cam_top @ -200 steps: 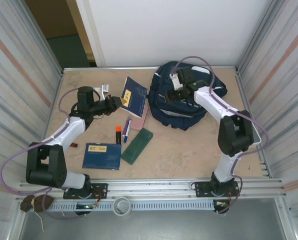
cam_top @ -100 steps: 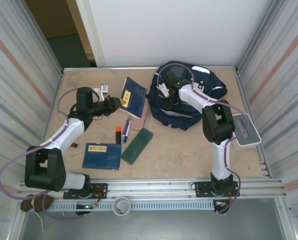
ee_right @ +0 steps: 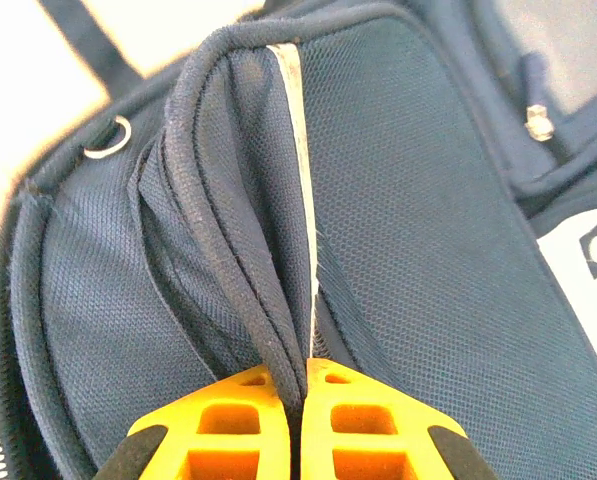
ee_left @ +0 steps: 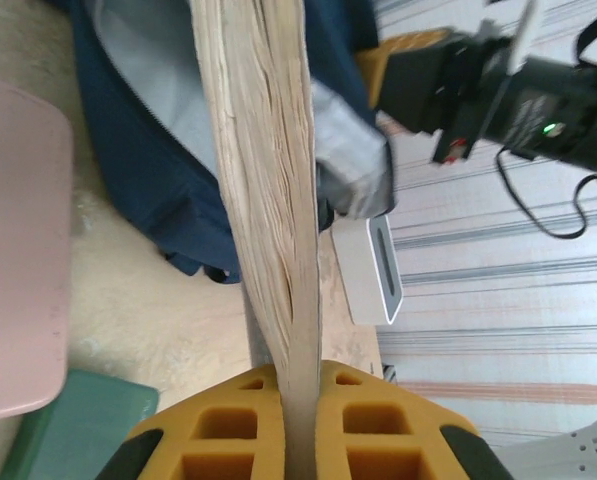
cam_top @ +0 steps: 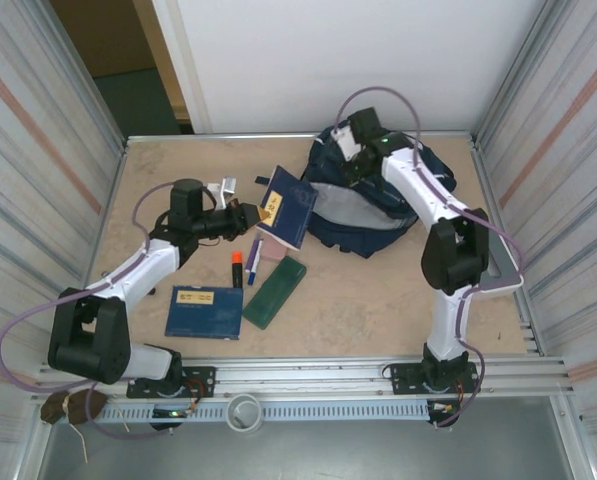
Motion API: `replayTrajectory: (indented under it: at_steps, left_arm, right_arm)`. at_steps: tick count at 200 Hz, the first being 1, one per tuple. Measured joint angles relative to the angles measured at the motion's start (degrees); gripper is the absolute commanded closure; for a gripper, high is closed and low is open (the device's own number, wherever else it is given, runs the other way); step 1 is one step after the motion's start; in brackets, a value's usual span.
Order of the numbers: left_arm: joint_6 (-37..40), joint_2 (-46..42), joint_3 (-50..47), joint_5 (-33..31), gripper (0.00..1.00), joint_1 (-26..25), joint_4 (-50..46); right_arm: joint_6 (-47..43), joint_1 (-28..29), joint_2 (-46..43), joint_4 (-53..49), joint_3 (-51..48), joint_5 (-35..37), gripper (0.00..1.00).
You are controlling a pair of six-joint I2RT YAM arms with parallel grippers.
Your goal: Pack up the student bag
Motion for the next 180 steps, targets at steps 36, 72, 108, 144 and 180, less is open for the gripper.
replayTrajectory:
  at_steps: [36,72,108,144,180]
  left_arm:
    - [-5.2,5.31,0.83,1.09,1.0,-4.28,5.62]
    - [-9.31,13.18,5.03,0.83,1.0,-6.88,8.81]
    - [-13.44,22.25,13.66,0.85,1.0,-8.96,13.25]
    - [-17.14,31.91,23.1,0.52,1.0,-11.23,17.29]
    - [-17.42,41.42,33.22,-2.51,1.0,-13.44,16.76]
  right_arm:
    - [4.26,-3.74,-2.4,-1.66,4.7,-5.25,1.0]
    - [8.31,-5.53,-2.4,-3.19,5.55,-11.06,1.0]
    - [9.64,-6.1,-2.38,-3.87,6.08,-14.56,1.0]
    - [10.08,-6.1,-2.21,-4.09,6.95,-17.07,1.0]
    - [10.62,-6.1,-1.66,-4.07,7.37,-20.02,1.0]
